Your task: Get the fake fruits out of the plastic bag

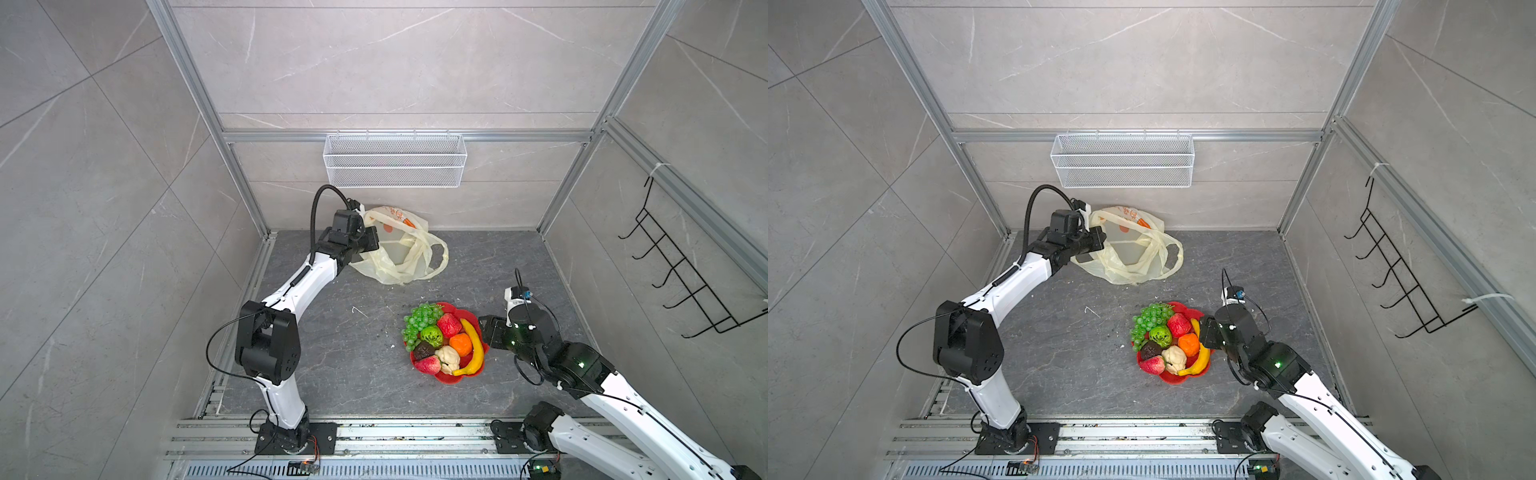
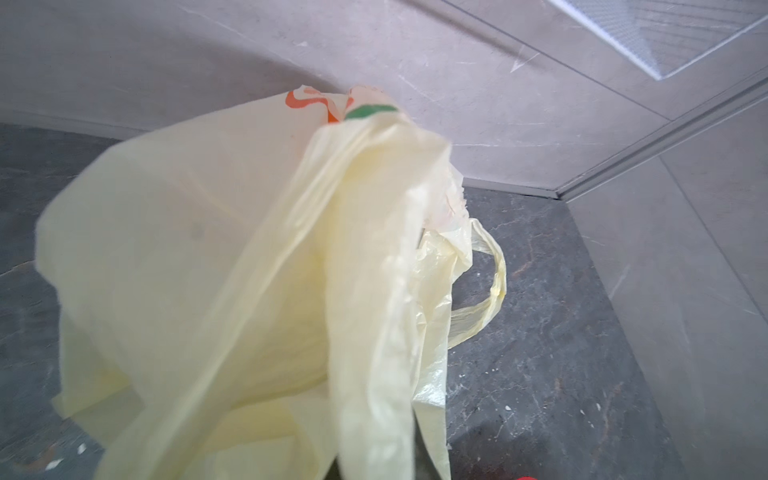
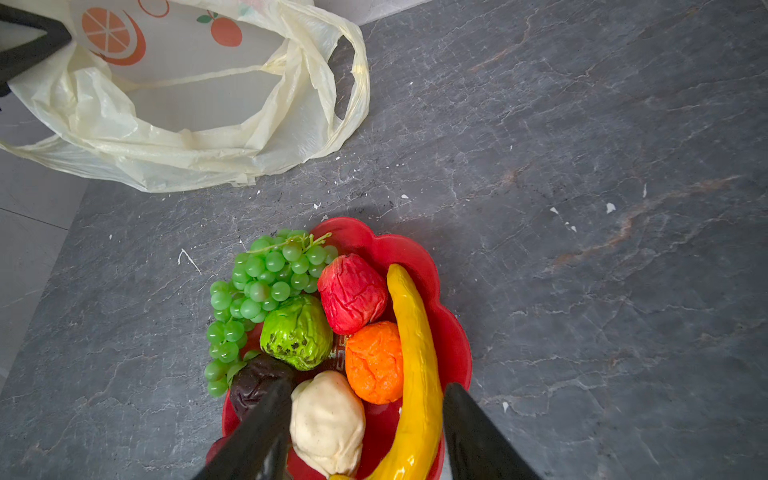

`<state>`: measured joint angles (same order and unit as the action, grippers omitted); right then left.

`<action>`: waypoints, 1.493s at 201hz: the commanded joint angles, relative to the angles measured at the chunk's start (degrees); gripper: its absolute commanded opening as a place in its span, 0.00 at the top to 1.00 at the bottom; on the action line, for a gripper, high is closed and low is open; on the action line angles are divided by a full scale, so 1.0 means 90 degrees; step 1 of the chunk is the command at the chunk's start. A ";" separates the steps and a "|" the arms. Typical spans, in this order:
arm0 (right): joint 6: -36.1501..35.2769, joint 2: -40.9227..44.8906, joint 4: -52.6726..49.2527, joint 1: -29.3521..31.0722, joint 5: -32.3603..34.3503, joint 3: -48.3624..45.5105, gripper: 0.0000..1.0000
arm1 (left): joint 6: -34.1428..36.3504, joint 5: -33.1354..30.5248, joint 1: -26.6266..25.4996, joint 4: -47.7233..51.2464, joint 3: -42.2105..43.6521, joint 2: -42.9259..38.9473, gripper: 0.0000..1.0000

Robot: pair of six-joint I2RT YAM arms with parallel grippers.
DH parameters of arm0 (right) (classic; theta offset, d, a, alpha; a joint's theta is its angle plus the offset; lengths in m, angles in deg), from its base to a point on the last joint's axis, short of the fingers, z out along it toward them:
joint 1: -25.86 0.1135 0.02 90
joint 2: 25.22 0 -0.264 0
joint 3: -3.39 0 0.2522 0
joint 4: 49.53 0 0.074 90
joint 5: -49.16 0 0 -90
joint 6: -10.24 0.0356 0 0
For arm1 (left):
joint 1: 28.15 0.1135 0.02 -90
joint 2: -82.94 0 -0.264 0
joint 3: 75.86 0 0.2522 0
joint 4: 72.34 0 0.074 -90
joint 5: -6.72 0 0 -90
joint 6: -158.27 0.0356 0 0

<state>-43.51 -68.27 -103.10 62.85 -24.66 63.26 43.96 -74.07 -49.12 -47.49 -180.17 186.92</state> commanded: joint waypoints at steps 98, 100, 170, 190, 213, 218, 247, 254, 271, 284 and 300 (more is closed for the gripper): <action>0.0003 0.0317 -0.0669 0.0002 0.0418 0.0054 0.38 | -0.0443 0.1144 -0.0025 0.0393 -0.2461 0.2256 1.00; 0.0005 0.0327 -0.0675 0.0006 0.0423 0.0058 0.38 | -0.0440 0.1139 -0.0024 0.0441 -0.2518 0.2292 0.99; 0.0008 0.0368 -0.0927 0.0002 0.0517 0.0173 0.38 | -0.0259 0.0083 0.0042 0.2417 -0.3676 0.2720 0.54; 0.0025 0.0340 -0.0924 0.0001 0.0497 0.0176 0.38 | -0.0218 -0.0016 0.0091 0.2807 -0.3859 0.2655 0.41; 0.0066 0.0340 -0.0932 0.0005 0.0469 0.0156 0.38 | -0.0190 -0.0094 0.0146 0.3519 -0.4242 0.2641 0.31; 0.0064 0.0340 -0.0942 -0.0002 0.0467 0.0146 0.37 | -0.0171 -0.0112 0.0154 0.3657 -0.4304 0.2627 0.30; 0.0111 0.0301 -0.0993 0.0001 0.0445 0.0131 0.37 | -0.0189 -0.0067 0.0285 0.4248 -0.4297 0.2359 0.19; 0.0123 0.0283 -0.1003 0.0001 0.0414 0.0137 0.37 | -0.0189 -0.0022 0.0307 0.4324 -0.4253 0.2275 0.17; 0.0147 0.0248 -0.1033 0.0007 0.0337 0.0138 0.36 | -0.0171 0.0052 0.0347 0.4390 -0.4060 0.2037 0.13; 0.0199 0.0218 -0.1078 0.0002 0.0316 0.0132 0.35 | -0.0137 0.0102 0.0358 0.4368 -0.3856 0.1817 0.08; 0.0257 0.0167 -0.1200 0.0001 0.0253 0.0148 0.35 | -0.0083 0.0120 0.0362 0.4313 -0.3531 0.1473 0.06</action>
<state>-42.83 -66.17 -110.77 62.85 -21.75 63.26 41.71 -74.04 -46.06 -10.29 -214.22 208.10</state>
